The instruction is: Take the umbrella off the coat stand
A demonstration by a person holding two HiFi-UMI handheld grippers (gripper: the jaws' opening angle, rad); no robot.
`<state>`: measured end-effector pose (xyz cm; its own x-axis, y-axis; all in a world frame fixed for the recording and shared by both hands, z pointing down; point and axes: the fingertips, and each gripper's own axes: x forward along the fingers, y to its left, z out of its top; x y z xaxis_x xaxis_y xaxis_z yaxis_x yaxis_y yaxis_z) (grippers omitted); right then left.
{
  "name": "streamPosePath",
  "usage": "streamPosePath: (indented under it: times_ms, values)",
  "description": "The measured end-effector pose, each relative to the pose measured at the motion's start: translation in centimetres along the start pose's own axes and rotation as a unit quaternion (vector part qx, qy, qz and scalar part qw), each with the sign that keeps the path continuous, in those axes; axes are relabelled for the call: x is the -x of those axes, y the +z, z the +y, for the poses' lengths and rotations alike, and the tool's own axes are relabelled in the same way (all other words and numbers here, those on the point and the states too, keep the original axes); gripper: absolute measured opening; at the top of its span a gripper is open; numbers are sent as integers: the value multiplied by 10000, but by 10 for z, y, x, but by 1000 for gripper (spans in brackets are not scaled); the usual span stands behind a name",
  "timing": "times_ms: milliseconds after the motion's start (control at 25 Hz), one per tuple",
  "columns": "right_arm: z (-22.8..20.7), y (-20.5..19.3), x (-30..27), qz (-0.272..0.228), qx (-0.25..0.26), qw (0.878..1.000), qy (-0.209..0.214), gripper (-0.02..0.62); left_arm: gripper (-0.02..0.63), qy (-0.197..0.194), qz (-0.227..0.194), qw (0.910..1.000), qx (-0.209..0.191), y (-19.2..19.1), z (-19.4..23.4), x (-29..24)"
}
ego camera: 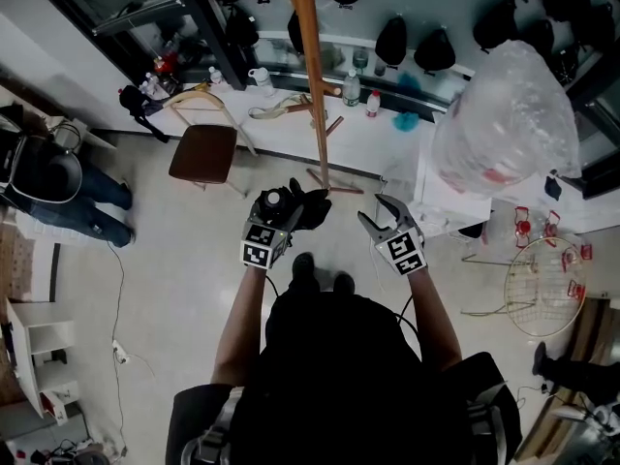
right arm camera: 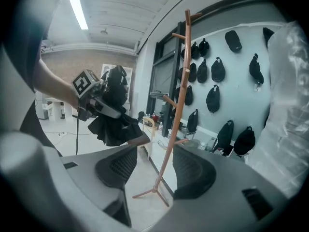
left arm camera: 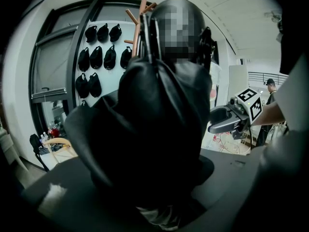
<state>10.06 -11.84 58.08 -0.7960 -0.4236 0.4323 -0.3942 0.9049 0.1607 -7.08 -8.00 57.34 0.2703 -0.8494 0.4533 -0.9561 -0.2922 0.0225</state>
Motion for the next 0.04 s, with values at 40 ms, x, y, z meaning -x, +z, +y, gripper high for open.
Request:
streamPosePath:
  times_ms: [40]
  values:
    - [0,0,1,-12,1,10000,8,233,242,6,-3,10000,-4,1,-1,0]
